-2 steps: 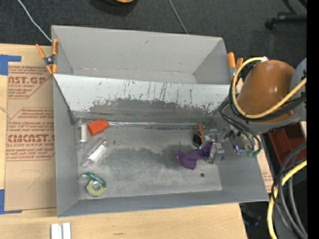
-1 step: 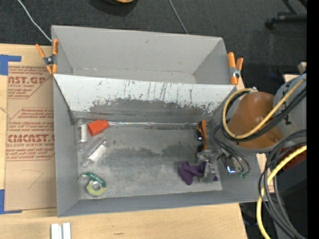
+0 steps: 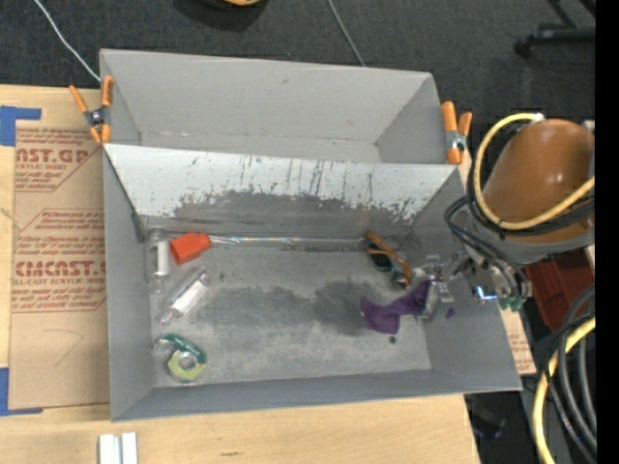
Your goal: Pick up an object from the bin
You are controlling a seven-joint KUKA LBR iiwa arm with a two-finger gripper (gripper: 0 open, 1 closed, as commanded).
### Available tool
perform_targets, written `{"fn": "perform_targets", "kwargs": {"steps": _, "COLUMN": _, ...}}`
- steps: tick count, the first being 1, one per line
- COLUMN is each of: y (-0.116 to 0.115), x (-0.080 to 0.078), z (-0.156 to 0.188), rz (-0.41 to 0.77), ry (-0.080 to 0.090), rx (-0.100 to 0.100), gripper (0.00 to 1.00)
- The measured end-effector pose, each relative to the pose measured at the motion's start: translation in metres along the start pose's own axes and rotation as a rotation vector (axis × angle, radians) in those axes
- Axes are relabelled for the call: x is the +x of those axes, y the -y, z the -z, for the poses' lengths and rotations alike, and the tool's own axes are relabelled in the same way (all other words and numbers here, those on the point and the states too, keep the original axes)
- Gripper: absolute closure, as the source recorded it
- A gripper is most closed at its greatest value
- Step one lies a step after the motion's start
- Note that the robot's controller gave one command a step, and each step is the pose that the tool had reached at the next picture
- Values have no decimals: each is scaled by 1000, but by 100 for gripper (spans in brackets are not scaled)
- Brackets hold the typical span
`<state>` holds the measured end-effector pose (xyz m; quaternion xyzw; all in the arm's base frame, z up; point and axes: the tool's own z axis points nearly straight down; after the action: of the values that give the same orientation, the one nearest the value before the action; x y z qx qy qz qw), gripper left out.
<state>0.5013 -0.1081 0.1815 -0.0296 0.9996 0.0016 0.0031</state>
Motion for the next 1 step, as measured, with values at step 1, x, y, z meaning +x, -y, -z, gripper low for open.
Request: {"fn": "perform_targets", "kwargs": {"steps": 1, "y": 14, "x": -4, "z": -79, "rz": 6, "ry": 6, "rx": -1, "gripper": 100}}
